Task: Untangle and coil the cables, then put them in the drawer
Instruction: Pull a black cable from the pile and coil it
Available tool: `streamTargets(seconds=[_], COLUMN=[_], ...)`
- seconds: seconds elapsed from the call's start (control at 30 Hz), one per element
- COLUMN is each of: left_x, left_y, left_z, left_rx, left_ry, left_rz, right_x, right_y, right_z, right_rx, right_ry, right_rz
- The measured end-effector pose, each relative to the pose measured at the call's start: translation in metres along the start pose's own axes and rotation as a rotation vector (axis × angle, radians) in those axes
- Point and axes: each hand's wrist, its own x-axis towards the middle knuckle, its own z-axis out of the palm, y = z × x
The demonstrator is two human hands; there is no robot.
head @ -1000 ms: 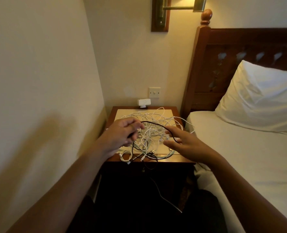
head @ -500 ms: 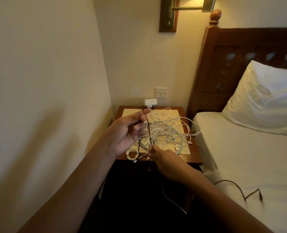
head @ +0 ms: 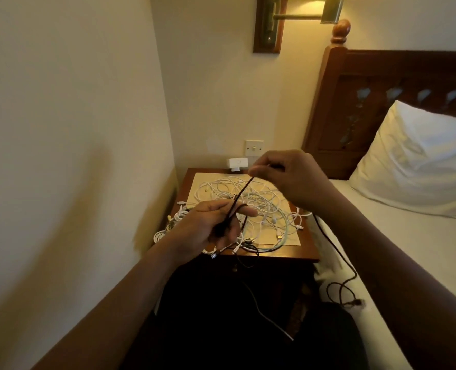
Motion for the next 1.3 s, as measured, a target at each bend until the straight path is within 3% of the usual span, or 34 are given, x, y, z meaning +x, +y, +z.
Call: streamTargets(seconds=[0.17,0.3,0.43,0.53,0.63,0.77,0.83,0.9,1.07,1.3], left_x=[-0.002,0.006,0.024,0.032,0.027,0.008,0.0,-0.004,-0.001,0.011], left_y=[0.007,0.025,0.035,0.032,0.027,0.035,0.042,0.045,0.033,0.009], left_z=[-0.011,-0.014,-0.015,-0.01,-0.017,-0.037,-0.046,-0.061,-0.102,-0.161], left_rx=[-0.337,-0.45,-0.335,0.104,0.517,0.48,0.47,0.468,0.136,0.229], left_ry=[0.068,0.162,0.33,0.435,0.326,-0.024,-0.055,0.014,0.32,0.673], left_rz=[0.032,0.122,0.246,0.267,0.145,-0.123,-0.158,-0.11,-0.045,-0.082], right_x=[-0.006,-0.043,-0.074,-0.07,-0.042,-0.002,0.008,0.011,-0.005,-0.036], right_y=[0.04,0.046,0.01,-0.028,-0.037,0.002,0.031,0.056,0.089,0.134], right_z=[0.039,0.084,0.108,0.092,0.055,0.021,0.023,0.028,0.027,0.009], right_rx=[0.091,0.1,-0.027,-0.107,-0.178,-0.125,-0.039,0.023,0.147,0.186], right_ry=[-0.011,-0.09,-0.311,-0.355,-0.26,-0.152,-0.178,-0.168,-0.192,-0.277], right_rz=[0.142,0.198,0.081,-0.03,-0.089,-0.025,0.039,0.069,0.122,0.206])
